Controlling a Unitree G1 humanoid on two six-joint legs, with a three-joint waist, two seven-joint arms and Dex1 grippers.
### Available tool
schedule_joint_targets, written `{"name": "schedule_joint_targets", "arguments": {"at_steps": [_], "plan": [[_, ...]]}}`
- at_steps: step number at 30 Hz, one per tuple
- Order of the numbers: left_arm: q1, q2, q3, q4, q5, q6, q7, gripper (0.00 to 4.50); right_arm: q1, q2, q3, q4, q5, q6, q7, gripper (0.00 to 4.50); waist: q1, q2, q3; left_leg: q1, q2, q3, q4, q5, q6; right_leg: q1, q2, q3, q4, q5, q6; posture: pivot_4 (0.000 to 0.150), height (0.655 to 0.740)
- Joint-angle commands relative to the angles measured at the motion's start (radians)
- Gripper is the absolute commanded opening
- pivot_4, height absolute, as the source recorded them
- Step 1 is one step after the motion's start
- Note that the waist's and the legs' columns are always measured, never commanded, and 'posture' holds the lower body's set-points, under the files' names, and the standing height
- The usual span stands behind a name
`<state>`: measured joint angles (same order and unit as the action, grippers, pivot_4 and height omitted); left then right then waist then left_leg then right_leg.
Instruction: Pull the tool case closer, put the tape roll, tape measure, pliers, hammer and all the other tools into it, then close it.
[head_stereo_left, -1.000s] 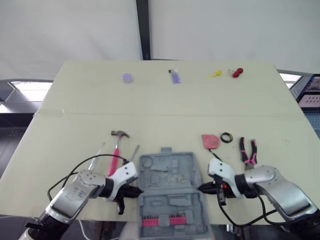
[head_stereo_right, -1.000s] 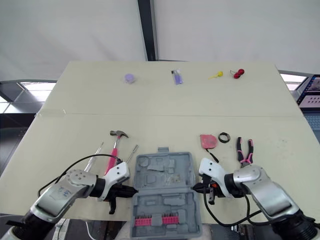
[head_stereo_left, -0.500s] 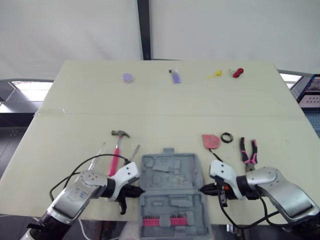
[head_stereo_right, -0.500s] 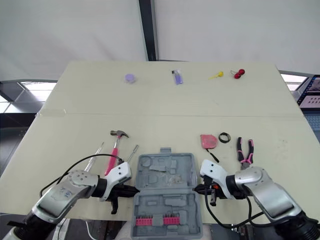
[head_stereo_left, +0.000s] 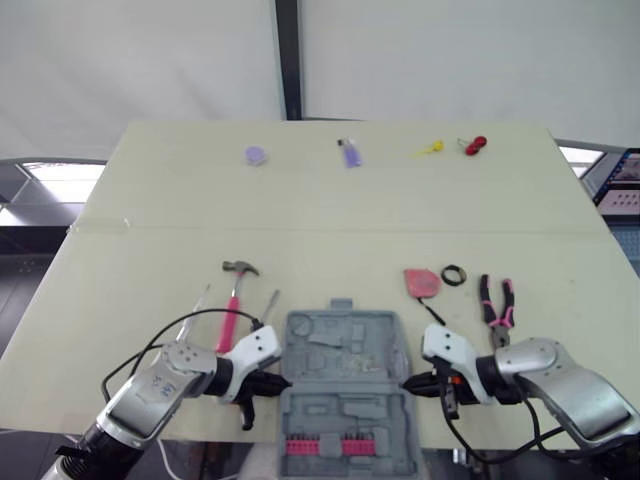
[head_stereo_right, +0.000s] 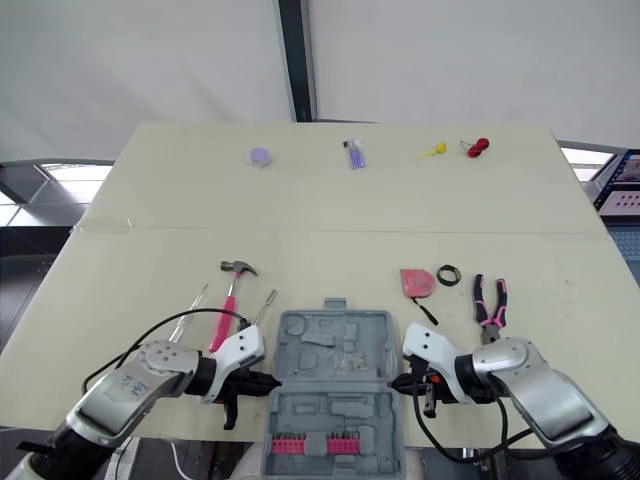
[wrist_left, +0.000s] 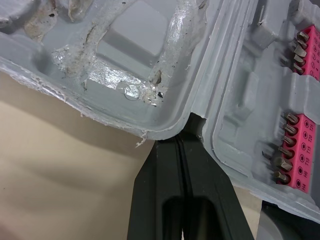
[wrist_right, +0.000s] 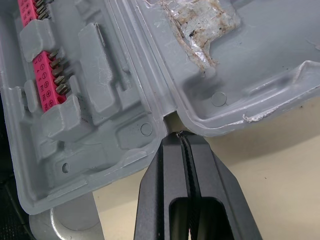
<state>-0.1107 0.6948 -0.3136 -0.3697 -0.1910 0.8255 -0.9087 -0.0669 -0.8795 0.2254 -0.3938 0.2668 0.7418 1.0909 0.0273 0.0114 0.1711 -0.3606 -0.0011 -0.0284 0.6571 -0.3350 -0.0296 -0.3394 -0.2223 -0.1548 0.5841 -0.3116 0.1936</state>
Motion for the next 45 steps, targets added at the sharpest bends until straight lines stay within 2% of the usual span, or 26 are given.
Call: {"name": "schedule_joint_targets", "arguments": {"at_steps": [1, 45], "plan": [[0.009, -0.003, -0.010, -0.002, -0.015, -0.016, 0.000, 0.00, -0.004, -0.004, -0.011, -0.038, 0.023, -0.024, 0.004, 0.06, 0.000, 0.000, 0.000, 0.000, 0.000, 0.000, 0.000, 0.000, 0.000, 0.000, 0.000, 0.000, 0.000, 0.000, 0.000, 0.150, 0.7400], [0.013, 0.004, 0.004, 0.013, -0.012, -0.033, 0.015, 0.00, 0.010, -0.040, -0.017, 0.000, 0.019, -0.049, 0.021, 0.06, 0.003, 0.000, 0.000, 0.000, 0.000, 0.000, 0.001, 0.000, 0.000, 0.001, 0.000, 0.000, 0.000, 0.000, 0.000, 0.150, 0.7400]]}}
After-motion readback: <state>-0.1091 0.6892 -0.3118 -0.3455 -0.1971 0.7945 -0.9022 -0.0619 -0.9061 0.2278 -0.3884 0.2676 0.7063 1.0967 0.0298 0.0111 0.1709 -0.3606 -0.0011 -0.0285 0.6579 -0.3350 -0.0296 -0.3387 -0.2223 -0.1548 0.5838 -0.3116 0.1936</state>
